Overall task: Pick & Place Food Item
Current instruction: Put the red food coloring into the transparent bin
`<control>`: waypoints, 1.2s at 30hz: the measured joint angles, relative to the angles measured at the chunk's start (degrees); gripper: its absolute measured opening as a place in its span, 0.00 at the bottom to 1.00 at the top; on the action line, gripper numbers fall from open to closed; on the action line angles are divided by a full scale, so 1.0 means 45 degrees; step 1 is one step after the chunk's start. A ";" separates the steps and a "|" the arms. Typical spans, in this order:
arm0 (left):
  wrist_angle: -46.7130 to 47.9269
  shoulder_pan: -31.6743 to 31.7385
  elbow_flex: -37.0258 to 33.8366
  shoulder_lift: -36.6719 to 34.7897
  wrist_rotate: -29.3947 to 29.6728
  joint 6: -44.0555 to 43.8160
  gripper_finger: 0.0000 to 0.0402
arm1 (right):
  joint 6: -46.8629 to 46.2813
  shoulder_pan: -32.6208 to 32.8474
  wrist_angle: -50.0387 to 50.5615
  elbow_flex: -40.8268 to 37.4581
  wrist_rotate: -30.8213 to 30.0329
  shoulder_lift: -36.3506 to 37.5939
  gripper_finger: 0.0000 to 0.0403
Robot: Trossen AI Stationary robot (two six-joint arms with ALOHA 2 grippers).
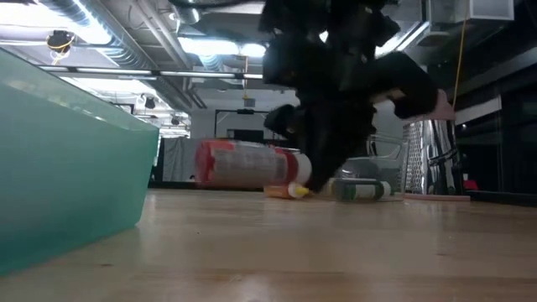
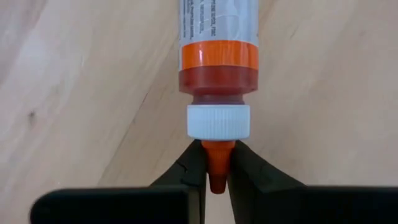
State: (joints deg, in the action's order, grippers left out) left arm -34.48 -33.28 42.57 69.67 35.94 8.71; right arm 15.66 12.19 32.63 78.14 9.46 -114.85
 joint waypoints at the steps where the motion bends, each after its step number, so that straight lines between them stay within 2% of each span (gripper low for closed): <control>1: 0.0000 0.0000 0.0000 0.0000 0.0000 0.0000 0.45 | 0.0007 0.0001 0.0272 0.0256 -0.0167 0.0009 0.09; 8: 0.0005 0.0000 0.0000 0.0000 0.0000 0.0000 0.45 | 0.0184 -0.0402 0.3663 0.2051 -0.2694 0.0209 0.09; 11: 0.0003 0.0000 0.0000 0.0000 -0.0003 0.0000 0.45 | -0.0096 -0.0842 0.4232 0.2164 -0.3570 0.0755 0.09; 24: 0.0046 0.0000 0.0000 0.0000 -0.0520 -0.0146 0.45 | -0.1235 -0.3521 0.4998 0.2161 -0.6125 0.5262 0.09; 29: 0.0039 0.0000 0.0000 0.0000 -0.0573 -0.0150 0.45 | -0.2126 -0.5273 0.5470 0.1480 -0.5633 0.6145 0.09; 36: 0.0181 0.0000 0.0000 0.0000 -0.0568 -0.0457 0.45 | -0.2714 -0.7337 0.4586 -0.1535 -0.5363 0.6178 0.09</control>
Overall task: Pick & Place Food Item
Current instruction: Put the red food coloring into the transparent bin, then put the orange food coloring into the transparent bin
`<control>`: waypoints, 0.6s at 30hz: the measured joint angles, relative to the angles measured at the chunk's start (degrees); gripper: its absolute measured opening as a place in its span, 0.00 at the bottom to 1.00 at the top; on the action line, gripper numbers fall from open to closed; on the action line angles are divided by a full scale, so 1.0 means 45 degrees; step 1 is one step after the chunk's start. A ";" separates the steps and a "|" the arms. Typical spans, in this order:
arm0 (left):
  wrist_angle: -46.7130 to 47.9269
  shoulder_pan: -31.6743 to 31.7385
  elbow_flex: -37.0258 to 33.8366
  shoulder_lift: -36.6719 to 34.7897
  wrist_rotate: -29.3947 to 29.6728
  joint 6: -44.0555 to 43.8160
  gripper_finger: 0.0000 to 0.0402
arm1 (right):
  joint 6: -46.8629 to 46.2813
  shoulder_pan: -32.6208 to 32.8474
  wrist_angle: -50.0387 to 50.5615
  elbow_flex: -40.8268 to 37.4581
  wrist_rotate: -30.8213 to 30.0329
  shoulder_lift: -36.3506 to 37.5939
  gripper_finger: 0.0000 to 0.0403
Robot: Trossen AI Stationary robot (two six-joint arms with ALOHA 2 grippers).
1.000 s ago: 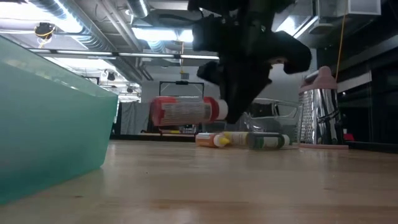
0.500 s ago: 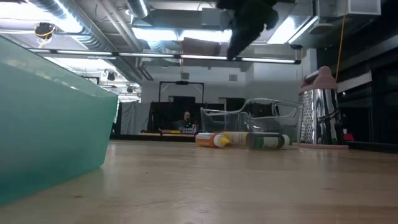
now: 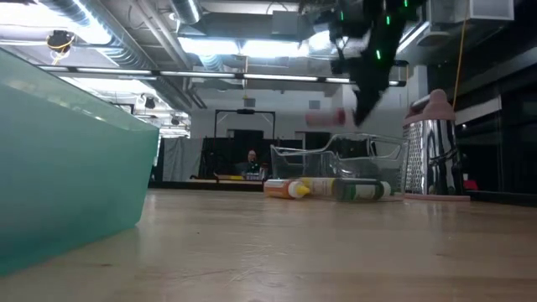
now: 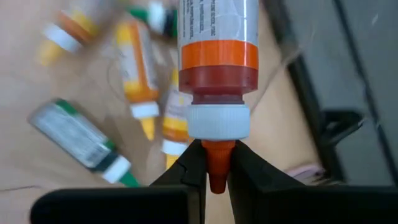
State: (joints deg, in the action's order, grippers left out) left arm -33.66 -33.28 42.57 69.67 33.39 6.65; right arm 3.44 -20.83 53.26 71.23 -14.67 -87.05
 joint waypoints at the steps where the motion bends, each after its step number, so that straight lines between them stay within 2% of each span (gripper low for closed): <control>1: 0.0072 0.0000 0.0000 0.0000 0.0000 -0.0036 0.45 | -0.0010 -0.0238 -0.0308 -0.0469 0.0230 -0.0005 0.09; 7: 0.0659 0.0017 0.0000 0.0000 0.0060 -0.0411 0.45 | -0.0005 -0.1146 -0.1982 -0.2209 0.0973 -0.0010 0.12; 14: 0.1881 0.0480 0.0000 0.0000 0.0557 -0.1432 0.45 | -0.0030 -0.1271 -0.2825 -0.2284 0.1589 -0.0005 0.48; 18: 0.3086 0.1073 0.0000 0.0141 0.0668 -0.2155 0.45 | -0.0261 -0.1245 -0.3644 -0.2202 0.2360 0.0033 0.60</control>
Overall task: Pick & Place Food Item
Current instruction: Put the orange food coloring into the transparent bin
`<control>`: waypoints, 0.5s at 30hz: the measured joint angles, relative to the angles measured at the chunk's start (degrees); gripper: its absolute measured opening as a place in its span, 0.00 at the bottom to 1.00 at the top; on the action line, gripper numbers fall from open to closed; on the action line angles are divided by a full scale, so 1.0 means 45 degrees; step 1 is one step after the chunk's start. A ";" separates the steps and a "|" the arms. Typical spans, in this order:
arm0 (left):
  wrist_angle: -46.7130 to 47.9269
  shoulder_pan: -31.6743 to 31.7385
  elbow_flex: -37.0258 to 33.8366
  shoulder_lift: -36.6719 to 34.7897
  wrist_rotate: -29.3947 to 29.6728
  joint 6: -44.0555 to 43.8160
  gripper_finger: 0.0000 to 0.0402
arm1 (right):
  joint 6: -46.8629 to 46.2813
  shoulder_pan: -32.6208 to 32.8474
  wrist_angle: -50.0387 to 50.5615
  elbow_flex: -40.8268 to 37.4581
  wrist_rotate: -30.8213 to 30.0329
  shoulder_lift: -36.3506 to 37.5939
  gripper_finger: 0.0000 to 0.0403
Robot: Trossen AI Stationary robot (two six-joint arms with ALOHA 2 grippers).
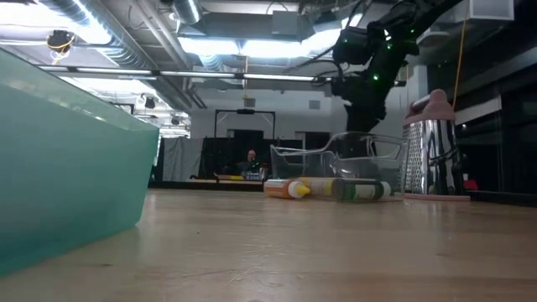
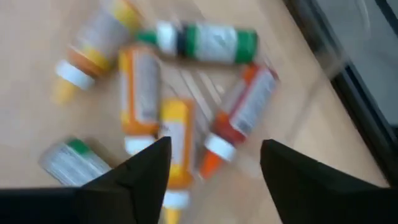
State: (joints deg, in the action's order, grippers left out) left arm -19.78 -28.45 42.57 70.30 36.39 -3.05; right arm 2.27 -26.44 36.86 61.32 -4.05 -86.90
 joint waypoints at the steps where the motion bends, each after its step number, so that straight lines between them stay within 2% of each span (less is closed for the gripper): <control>1: 0.0325 0.0157 0.0000 0.0072 -0.0008 -0.0225 0.45 | -0.0032 0.0049 -0.0289 0.0000 0.0339 0.0078 0.62; 5: 0.1813 0.0903 0.0005 0.0529 -0.0266 -0.1322 0.45 | -0.0026 0.0517 -0.1984 0.0005 0.1929 0.0788 0.62; 10: 0.3374 0.2036 0.0005 0.1470 -0.1152 -0.2325 0.45 | -0.0046 0.1290 -0.4434 0.0019 0.3905 0.2481 0.58; 15: 0.3642 0.3152 0.0319 0.2855 -0.2445 -0.1508 0.45 | -0.0450 0.2171 -0.5194 0.0019 0.4386 0.4439 0.56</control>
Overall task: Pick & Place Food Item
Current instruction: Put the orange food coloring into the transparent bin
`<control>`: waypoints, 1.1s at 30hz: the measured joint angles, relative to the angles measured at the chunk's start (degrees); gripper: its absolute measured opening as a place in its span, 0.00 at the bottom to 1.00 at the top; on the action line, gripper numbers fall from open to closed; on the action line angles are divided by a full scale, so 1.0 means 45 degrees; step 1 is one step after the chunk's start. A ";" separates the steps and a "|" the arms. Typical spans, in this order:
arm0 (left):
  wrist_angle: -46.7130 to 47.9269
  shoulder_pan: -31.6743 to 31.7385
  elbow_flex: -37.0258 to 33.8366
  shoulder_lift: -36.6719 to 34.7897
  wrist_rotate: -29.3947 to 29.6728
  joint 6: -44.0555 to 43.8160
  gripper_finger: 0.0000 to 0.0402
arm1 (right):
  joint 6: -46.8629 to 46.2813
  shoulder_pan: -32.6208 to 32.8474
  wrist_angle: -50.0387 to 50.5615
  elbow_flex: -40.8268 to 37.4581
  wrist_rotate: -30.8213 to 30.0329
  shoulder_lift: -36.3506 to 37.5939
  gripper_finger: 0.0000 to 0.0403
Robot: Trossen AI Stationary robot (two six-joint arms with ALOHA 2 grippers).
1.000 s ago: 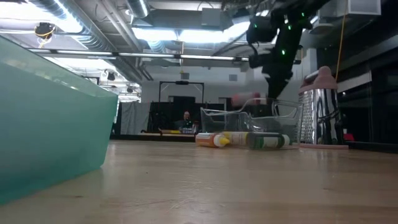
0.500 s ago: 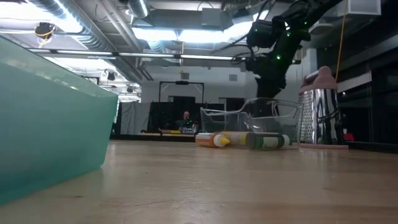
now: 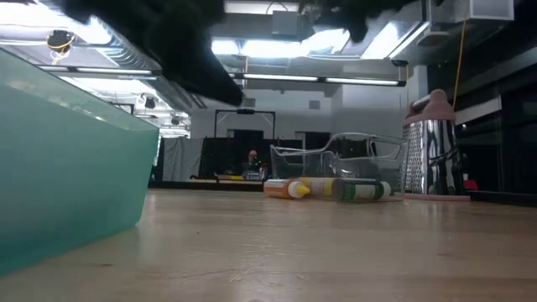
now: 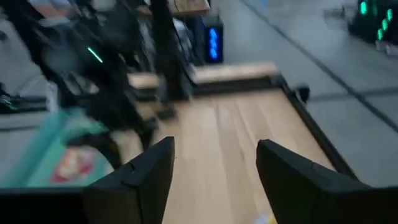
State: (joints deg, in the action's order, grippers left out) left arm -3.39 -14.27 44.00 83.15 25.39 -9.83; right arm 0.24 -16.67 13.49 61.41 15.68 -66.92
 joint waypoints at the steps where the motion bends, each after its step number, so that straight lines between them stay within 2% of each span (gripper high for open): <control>1: 0.0117 0.0242 0.0226 0.0364 -0.0300 0.0257 0.45 | -0.0063 0.0173 -0.0018 0.0005 -0.0003 0.0351 0.55; 8: 0.3031 0.1684 0.2679 0.3221 -0.0812 0.2456 0.45 | -0.1054 0.1391 0.0097 0.0007 -0.0513 0.1894 0.55; 14: 0.4416 0.2185 0.5123 0.5393 0.0246 0.5423 0.45 | -0.1108 0.2723 0.0241 0.0005 -0.1931 0.2136 0.55; 17: 0.4445 0.2403 0.5991 0.6134 0.0515 0.6877 0.45 | -0.1107 0.3276 0.0240 0.0005 -0.2554 0.2118 0.55; 23: 0.4577 0.2919 0.6751 0.6935 0.0634 0.9034 0.45 | -0.1201 0.4156 0.0242 0.0005 -0.3318 0.2095 0.55; 33: 0.4460 0.3832 0.6821 0.7015 -0.0122 1.0726 0.45 | -0.1196 0.5007 0.0244 0.0005 -0.4193 0.2091 0.55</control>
State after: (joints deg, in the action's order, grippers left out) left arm 16.68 2.98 74.70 114.72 24.84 38.43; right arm -5.14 5.86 14.59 61.43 -3.19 -57.52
